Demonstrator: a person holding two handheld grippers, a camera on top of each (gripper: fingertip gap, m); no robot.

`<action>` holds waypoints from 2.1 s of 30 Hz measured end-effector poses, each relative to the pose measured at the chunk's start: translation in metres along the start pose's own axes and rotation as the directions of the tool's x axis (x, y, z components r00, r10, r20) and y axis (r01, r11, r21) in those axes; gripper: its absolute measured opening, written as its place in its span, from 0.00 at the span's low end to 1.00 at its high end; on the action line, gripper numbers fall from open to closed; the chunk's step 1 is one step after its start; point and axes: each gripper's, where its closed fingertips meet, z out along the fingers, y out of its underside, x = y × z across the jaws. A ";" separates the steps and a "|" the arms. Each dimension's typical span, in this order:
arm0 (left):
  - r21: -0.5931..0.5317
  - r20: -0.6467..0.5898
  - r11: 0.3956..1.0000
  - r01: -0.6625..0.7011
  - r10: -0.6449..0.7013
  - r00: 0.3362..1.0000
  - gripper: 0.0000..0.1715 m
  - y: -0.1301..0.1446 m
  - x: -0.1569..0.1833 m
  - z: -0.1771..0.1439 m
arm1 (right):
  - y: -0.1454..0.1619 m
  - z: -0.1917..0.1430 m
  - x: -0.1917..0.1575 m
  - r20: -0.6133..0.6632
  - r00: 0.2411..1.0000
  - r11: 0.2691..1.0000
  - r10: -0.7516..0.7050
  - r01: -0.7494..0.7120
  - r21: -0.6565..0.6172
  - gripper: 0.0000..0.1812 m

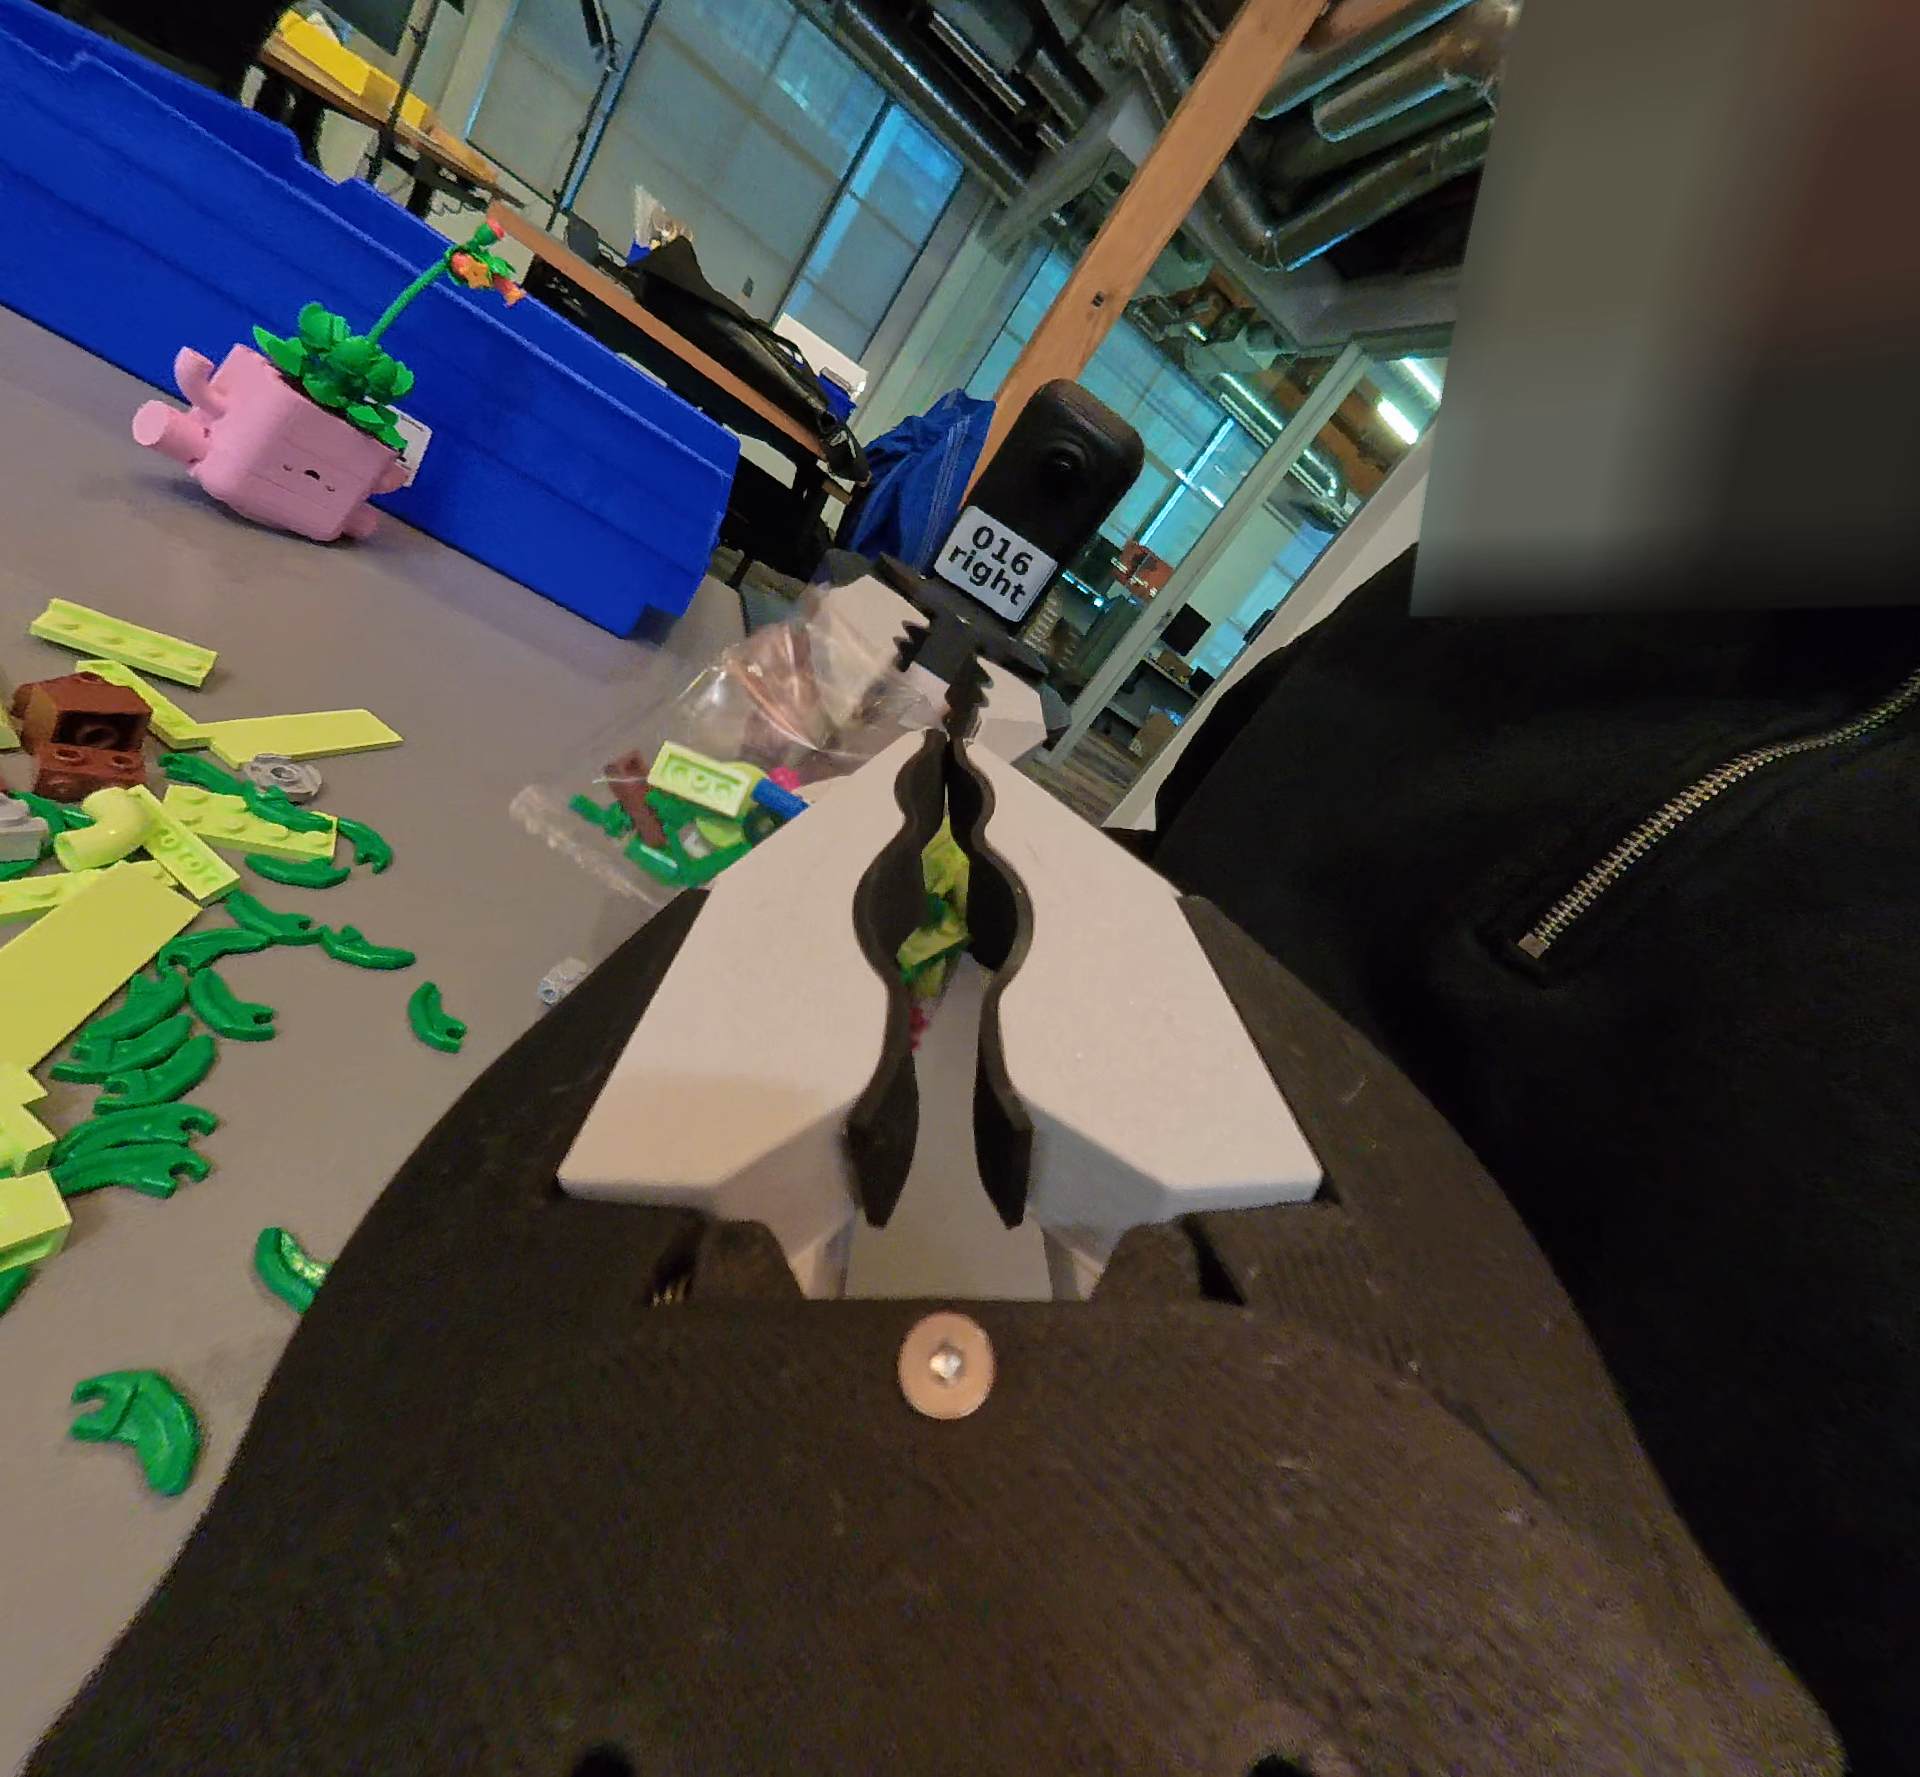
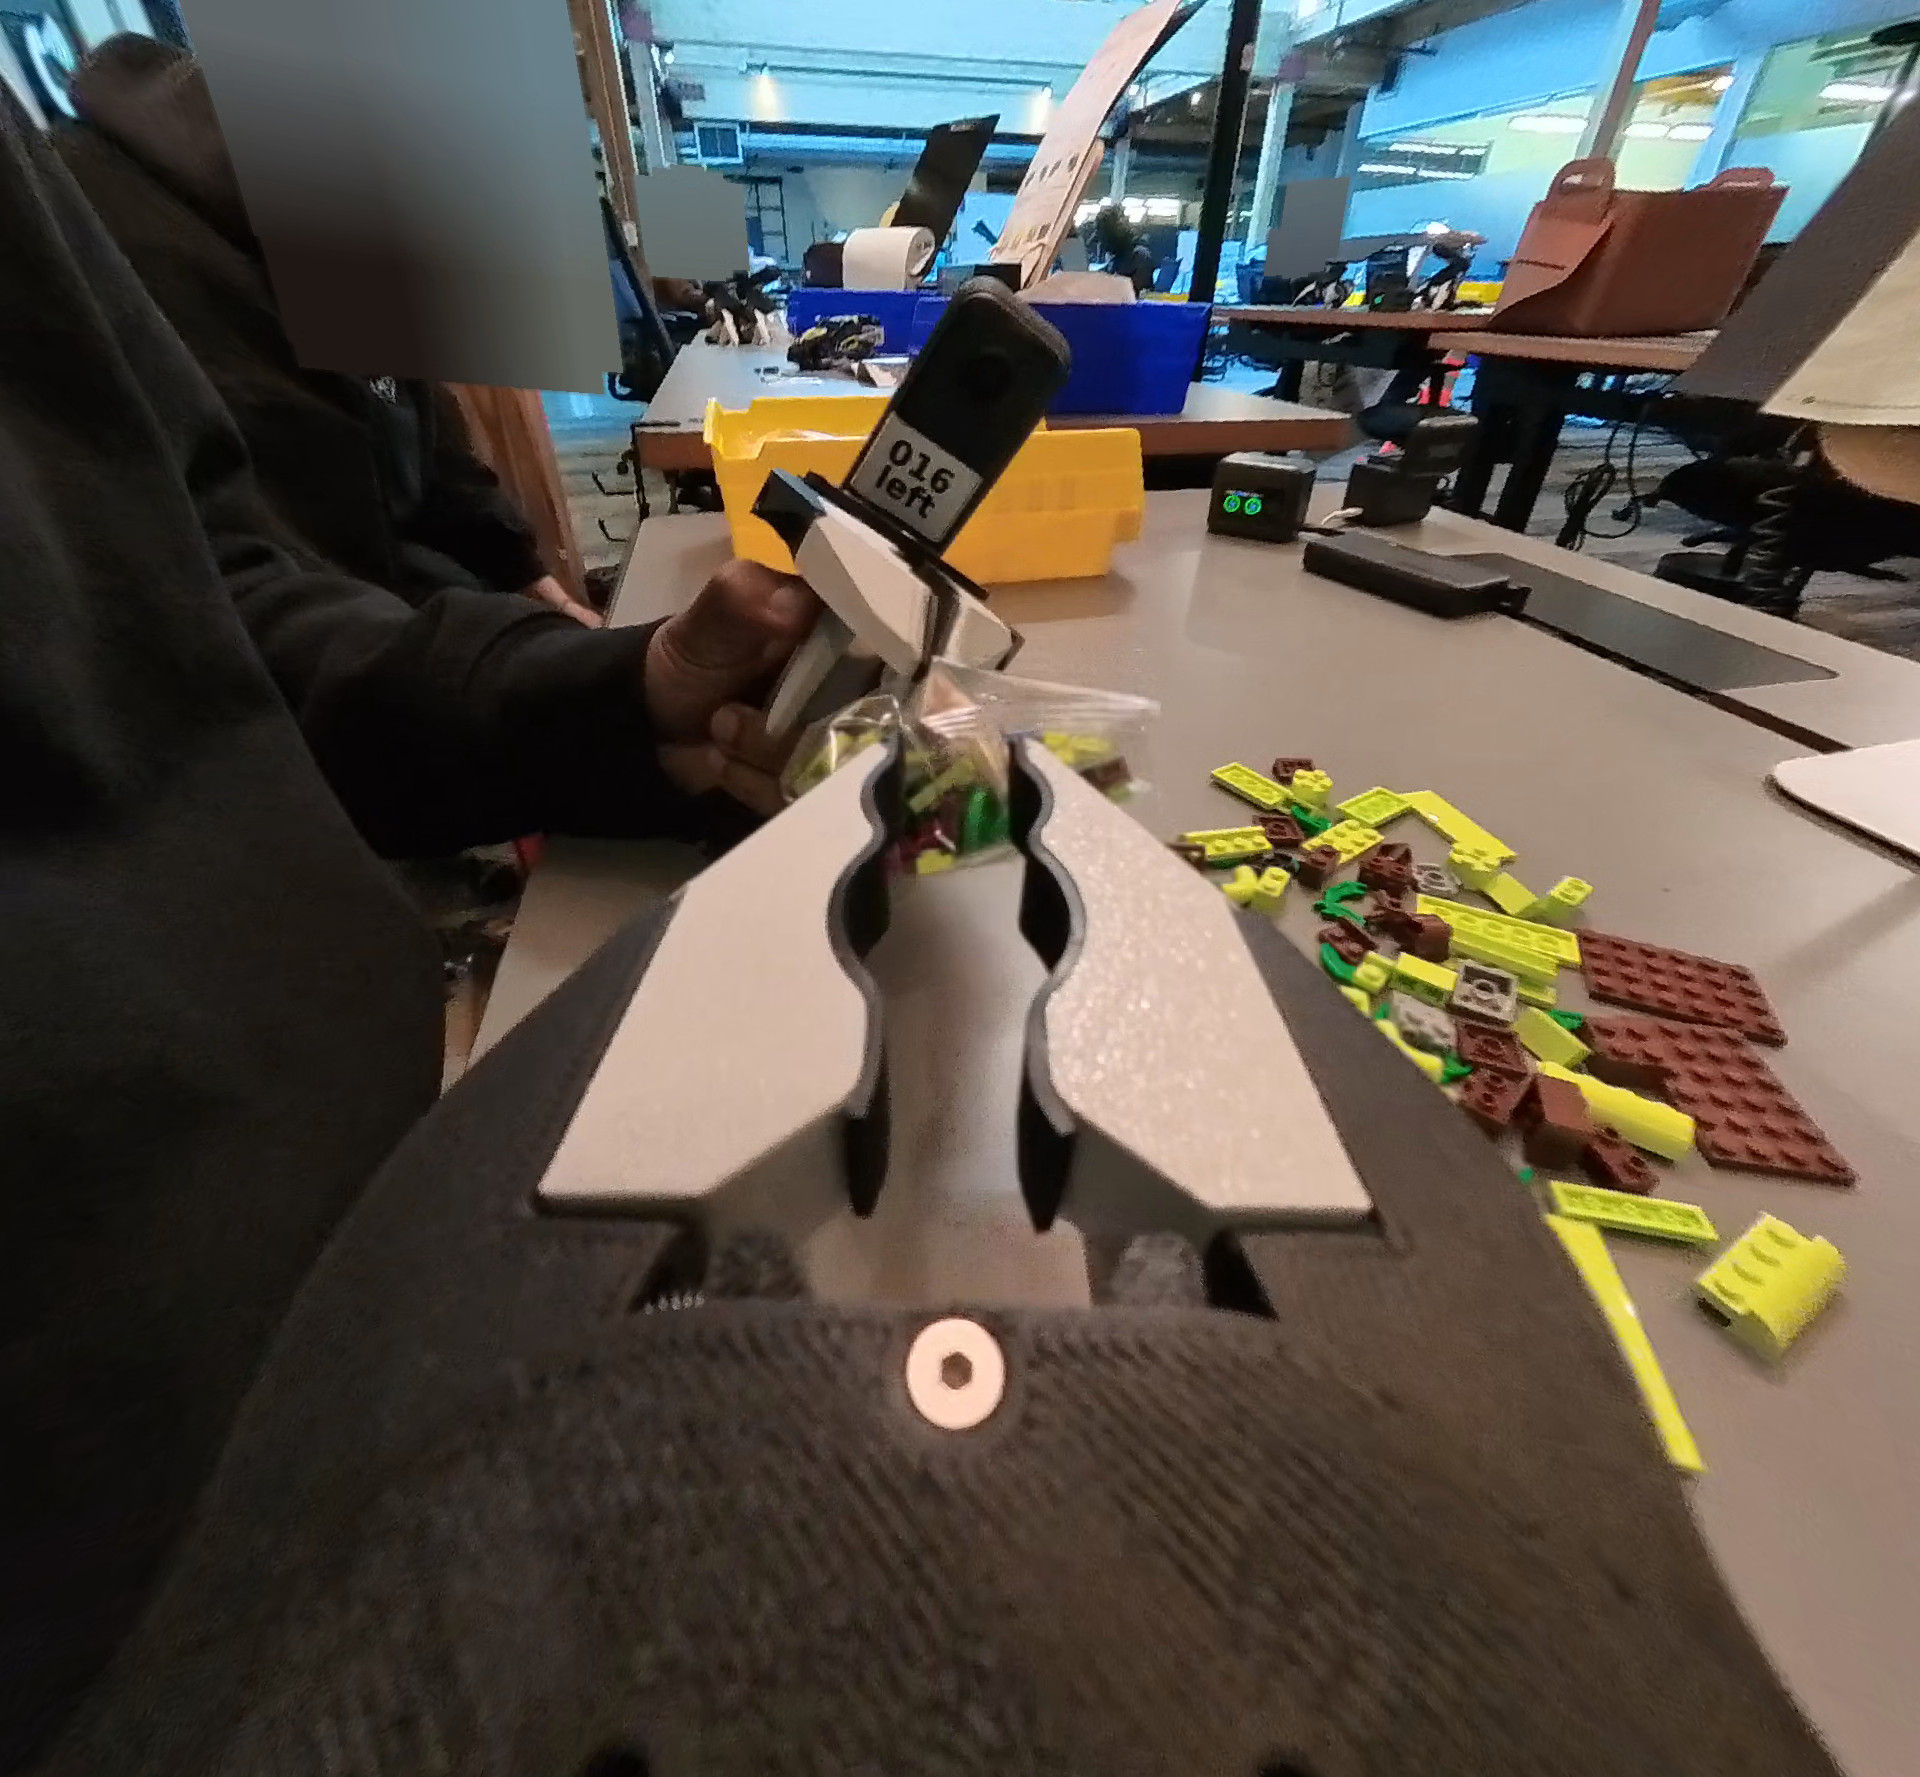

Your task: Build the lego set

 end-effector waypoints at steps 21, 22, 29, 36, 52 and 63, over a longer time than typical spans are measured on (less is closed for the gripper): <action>-0.017 0.036 0.996 0.083 -0.082 0.996 0.00 0.005 -0.009 0.004 | -0.003 0.001 0.002 -0.059 0.997 0.998 -0.058 0.056 -0.028 0.00; -0.002 0.030 0.996 0.091 -0.091 0.995 0.00 0.002 -0.007 0.006 | -0.006 -0.001 0.003 -0.067 0.996 0.999 -0.053 0.053 -0.015 0.00; 0.043 0.111 0.996 0.072 -0.076 0.991 0.00 -0.003 -0.017 0.006 | -0.004 -0.002 0.017 -0.150 0.988 0.999 -0.040 0.034 -0.043 0.00; 0.099 0.159 0.993 0.069 -0.085 0.984 0.00 -0.006 -0.025 0.006 | -0.001 -0.002 0.029 -0.259 0.965 0.997 -0.036 0.019 -0.068 0.00; 0.173 0.064 0.984 0.032 -0.043 0.997 0.00 -0.012 -0.013 0.006 | -0.013 -0.002 0.032 -0.267 0.928 0.964 0.261 -0.234 0.129 0.00; 0.142 -0.020 0.983 0.115 -0.114 0.993 0.00 -0.007 -0.013 0.003 | -0.014 -0.006 0.012 0.069 0.958 0.950 0.278 -0.285 0.126 0.05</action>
